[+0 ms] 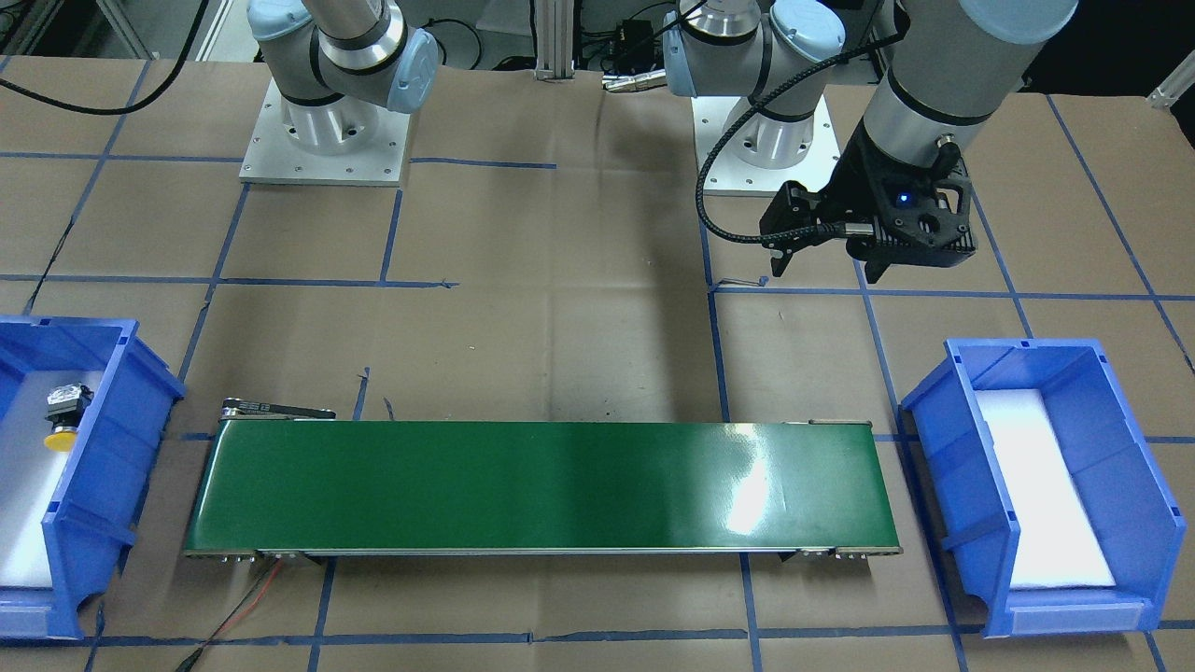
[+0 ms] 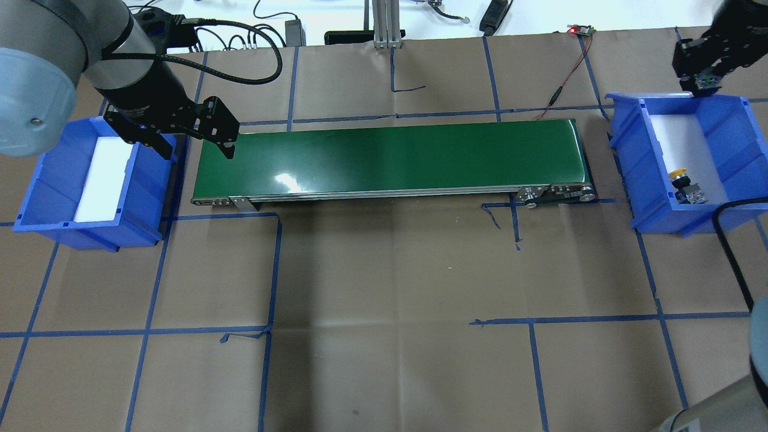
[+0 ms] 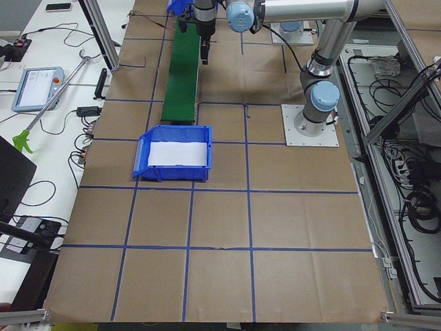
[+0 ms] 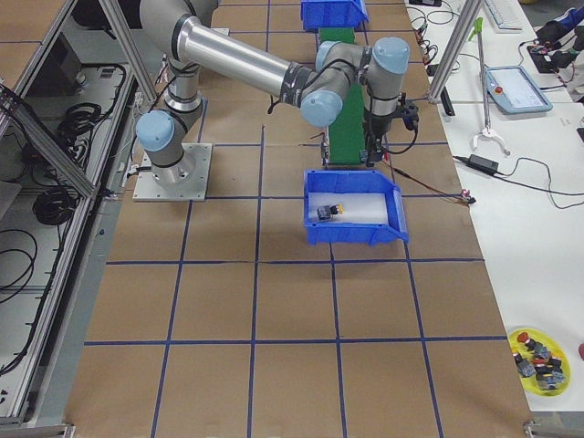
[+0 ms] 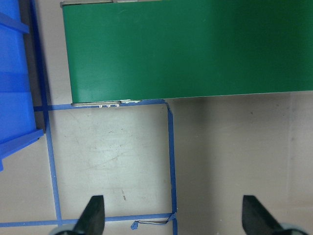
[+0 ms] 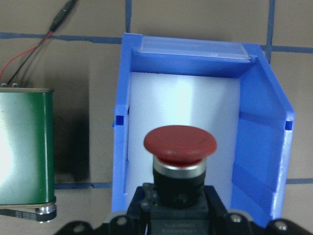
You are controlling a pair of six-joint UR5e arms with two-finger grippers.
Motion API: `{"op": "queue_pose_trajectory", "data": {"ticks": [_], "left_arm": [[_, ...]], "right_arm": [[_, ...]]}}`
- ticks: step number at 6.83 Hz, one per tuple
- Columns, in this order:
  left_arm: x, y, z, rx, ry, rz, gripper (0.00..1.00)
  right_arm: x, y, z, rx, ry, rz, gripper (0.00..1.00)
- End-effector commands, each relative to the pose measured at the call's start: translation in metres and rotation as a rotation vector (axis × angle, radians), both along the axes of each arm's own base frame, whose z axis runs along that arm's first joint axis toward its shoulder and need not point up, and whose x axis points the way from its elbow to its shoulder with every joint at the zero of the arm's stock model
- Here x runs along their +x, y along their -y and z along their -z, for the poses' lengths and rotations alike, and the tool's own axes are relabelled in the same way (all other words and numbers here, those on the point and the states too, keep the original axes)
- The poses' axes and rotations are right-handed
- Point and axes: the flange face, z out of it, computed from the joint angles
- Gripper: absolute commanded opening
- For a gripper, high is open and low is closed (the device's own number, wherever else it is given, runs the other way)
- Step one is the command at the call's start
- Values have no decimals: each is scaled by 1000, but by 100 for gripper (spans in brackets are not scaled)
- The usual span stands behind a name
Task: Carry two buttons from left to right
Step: 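Carry the red button switch to the blue bin beside the right arm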
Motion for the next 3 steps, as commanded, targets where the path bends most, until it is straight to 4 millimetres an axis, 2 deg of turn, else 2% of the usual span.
{"op": "queue_pose_trajectory", "data": {"ticks": [1, 2, 3], "left_arm": [[0, 0, -1, -1, 0, -1, 99], [0, 0, 0, 0, 0, -1, 99], [0, 1, 1, 2, 0, -1, 99]], "right_arm": [[-39, 0, 42, 40, 44, -16, 3], [-44, 11, 61, 29, 40, -15, 3], [-50, 22, 93, 38, 46, -18, 3]]}}
